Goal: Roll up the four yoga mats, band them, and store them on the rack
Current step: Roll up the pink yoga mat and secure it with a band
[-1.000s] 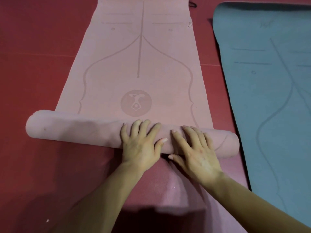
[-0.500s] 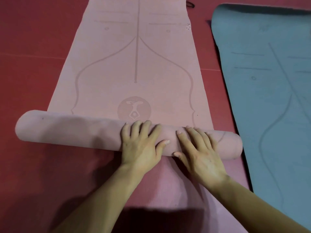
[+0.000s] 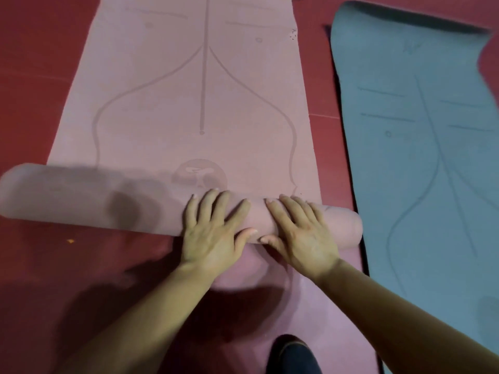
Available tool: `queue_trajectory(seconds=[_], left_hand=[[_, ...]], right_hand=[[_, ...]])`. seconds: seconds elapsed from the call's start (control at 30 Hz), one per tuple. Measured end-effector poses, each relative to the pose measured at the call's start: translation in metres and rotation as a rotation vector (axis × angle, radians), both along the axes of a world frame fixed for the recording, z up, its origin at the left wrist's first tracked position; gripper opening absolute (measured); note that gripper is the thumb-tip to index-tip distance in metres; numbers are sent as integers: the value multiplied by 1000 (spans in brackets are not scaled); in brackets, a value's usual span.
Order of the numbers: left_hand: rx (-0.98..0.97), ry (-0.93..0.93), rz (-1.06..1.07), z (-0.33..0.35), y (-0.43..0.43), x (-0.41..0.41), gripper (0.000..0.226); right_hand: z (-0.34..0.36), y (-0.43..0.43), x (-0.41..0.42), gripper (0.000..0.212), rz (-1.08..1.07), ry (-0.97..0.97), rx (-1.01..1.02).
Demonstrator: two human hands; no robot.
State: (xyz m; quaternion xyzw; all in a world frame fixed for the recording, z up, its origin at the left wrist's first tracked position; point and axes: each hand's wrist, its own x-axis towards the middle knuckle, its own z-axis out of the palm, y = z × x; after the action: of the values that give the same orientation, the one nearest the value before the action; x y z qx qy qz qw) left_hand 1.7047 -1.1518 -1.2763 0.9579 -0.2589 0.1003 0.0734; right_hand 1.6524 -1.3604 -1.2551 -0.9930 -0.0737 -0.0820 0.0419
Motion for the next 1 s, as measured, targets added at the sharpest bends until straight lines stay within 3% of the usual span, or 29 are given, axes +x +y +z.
queue_trajectory(seconds=[0.13,0.3,0.6,0.73,1.0], left_hand=[[17,-14,-8,-1,-8,30,51],[21,-9,-25,14,-17,51,48],[100,18,-3,12,-18,59,51],[136,55,19,20,-27,77,52],[29,-34,-57,9,-6,69,56]], right_hand=[[-15,3,2,58,-37,-130,33],[-11,-2,24,74,-25,-105,19],[-6,-8,44,71,-10,-77,27],[-11,-6,45,74,-9,-94,123],[-10,-14,63,74,13,-121,61]])
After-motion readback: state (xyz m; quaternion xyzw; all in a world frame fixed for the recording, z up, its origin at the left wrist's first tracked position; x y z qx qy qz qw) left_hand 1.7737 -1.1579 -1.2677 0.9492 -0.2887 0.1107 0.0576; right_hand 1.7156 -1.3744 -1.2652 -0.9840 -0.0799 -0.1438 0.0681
